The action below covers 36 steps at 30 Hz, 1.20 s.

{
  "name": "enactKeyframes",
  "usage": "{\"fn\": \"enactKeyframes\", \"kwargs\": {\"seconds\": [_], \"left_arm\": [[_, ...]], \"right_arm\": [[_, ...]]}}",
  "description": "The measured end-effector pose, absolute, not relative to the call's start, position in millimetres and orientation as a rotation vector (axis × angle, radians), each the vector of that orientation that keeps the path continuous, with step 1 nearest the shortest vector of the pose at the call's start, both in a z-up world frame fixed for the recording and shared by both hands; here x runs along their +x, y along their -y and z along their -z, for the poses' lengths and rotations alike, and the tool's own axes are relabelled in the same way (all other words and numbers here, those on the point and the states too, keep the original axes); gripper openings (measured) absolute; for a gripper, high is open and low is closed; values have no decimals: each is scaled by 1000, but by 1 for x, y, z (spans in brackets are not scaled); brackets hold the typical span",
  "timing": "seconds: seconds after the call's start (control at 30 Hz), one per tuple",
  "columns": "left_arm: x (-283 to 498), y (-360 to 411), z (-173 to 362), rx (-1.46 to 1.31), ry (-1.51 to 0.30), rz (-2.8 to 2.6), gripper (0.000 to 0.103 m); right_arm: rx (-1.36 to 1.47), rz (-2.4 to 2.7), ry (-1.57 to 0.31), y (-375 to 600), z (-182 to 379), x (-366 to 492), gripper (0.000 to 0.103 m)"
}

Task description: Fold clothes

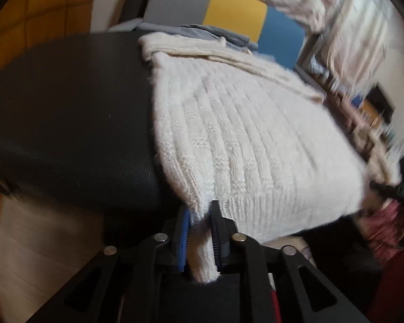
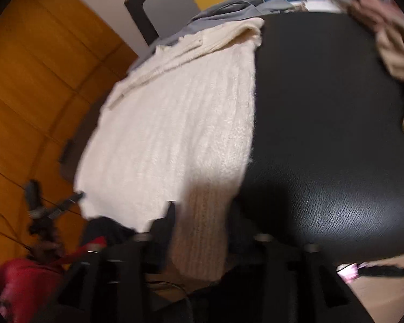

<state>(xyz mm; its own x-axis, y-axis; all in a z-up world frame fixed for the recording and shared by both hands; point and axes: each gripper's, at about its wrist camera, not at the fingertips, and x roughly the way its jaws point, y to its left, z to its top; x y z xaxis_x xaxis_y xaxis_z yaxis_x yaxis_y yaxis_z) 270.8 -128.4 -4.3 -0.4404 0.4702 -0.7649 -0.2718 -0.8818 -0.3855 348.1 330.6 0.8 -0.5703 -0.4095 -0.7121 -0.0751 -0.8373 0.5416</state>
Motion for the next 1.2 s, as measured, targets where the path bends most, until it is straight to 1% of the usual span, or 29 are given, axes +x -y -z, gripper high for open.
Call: {"fn": "enactKeyframes", "kwargs": {"seconds": [0.07,0.1,0.17,0.27,0.4,0.47,0.5,0.53,0.73,0.9,0.97,1.0,1.03,1.07,1.1,1.13,1.17,1.2], "left_arm": [[261,137,18,-1397,467,-2238,26],[260,140,22,-1399,519,-2213,26],[258,146,29,-1385,603,-2174,29],[265,145,34,-1372,575,-2123,31],[264,126,51,-1468,502,-1980,31],[265,118,51,-1474,451,-1978,31],[264,117,49,-1463,451,-1978,31],[263,117,46,-1448,459,-1978,31],[266,140,26,-1367,533,-2016,31],[254,165,22,-1301,722,-1954,31],[249,155,23,-1325,683,-1927,31],[248,147,23,-1345,622,-1906,31],[250,140,21,-1355,563,-1906,30],[252,135,19,-1356,500,-1929,24],[255,133,17,-1353,449,-1959,20],[257,135,17,-1356,419,-1981,13],[258,137,18,-1360,394,-2001,11],[260,140,14,-1345,407,-2010,10]], "right_arm": [[1303,2450,901,-340,4,349,58],[1294,2434,934,-343,6,348,58],[1281,2426,931,-344,6,348,58],[1273,2404,923,-341,4,348,58],[1244,2298,1039,-342,14,346,57],[1249,2296,1029,-340,15,342,49],[1257,2295,1028,-340,15,341,47],[1264,2294,1026,-339,15,340,46],[1269,2276,1067,-341,18,341,45],[1256,2246,1119,-345,22,343,45],[1259,2244,1114,-346,21,343,45],[1265,2253,1096,-345,20,343,45],[1277,2271,1061,-342,18,343,43],[1297,2294,1023,-339,16,343,33],[1323,2317,984,-337,14,342,20],[1358,2332,942,-334,14,341,12],[1373,2335,940,-333,15,341,12],[1367,2331,968,-334,16,341,12]]}}
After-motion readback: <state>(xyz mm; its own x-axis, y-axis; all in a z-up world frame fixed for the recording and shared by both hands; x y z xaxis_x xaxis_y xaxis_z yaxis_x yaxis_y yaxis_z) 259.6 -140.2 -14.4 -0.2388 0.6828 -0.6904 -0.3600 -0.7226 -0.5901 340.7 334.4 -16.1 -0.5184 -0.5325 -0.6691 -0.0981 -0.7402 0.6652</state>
